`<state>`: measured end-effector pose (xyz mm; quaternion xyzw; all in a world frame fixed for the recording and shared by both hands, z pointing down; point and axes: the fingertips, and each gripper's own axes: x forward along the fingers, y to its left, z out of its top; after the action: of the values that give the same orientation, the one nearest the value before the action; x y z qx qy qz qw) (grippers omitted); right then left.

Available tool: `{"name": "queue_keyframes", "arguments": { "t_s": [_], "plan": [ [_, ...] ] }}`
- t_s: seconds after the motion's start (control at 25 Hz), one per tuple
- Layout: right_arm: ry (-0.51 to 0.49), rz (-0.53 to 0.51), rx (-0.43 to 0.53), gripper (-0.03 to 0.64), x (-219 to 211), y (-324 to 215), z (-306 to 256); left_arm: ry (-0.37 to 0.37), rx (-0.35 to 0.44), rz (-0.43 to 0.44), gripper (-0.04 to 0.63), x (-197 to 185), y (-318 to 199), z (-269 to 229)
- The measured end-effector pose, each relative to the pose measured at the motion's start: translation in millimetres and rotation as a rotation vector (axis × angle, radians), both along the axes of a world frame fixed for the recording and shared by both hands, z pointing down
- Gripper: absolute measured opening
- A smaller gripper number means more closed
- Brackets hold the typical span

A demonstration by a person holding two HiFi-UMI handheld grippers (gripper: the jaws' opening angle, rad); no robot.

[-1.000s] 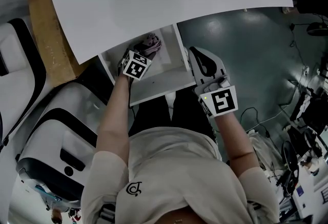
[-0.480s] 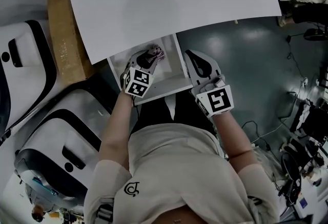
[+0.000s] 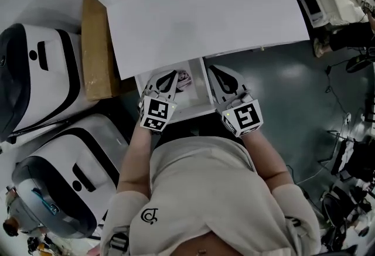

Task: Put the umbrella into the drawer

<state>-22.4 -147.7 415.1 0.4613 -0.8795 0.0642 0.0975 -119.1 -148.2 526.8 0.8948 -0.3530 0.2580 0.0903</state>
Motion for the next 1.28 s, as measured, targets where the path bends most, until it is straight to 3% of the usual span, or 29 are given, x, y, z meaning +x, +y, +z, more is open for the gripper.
{"name": "queue_keyframes", "arguments": {
  "t_s": [0.32, 0.6, 0.8, 1.28],
  "plan": [
    [-0.045, -0.04, 0.109, 0.006, -0.6, -24.1, -59.3, 0.126, 0.242, -0.136, 0.012, -19.6, -20.8, -129.1],
    [-0.039, -0.1, 0.187, 0.006, -2.2, -32.0, -93.6, 0.214, 0.355, -0.274, 0.012, -51.7, -20.0, -194.3],
    [-0.042, -0.134, 0.231, 0.006, -7.5, -24.9, -109.5, 0.23, 0.385, -0.352, 0.012, -69.5, -10.1, -212.0],
    [-0.082, -0.144, 0.233, 0.005, -6.2, -21.7, -116.2, 0.199, 0.402, -0.332, 0.012, -62.7, -9.0, -229.9]
  ]
}}
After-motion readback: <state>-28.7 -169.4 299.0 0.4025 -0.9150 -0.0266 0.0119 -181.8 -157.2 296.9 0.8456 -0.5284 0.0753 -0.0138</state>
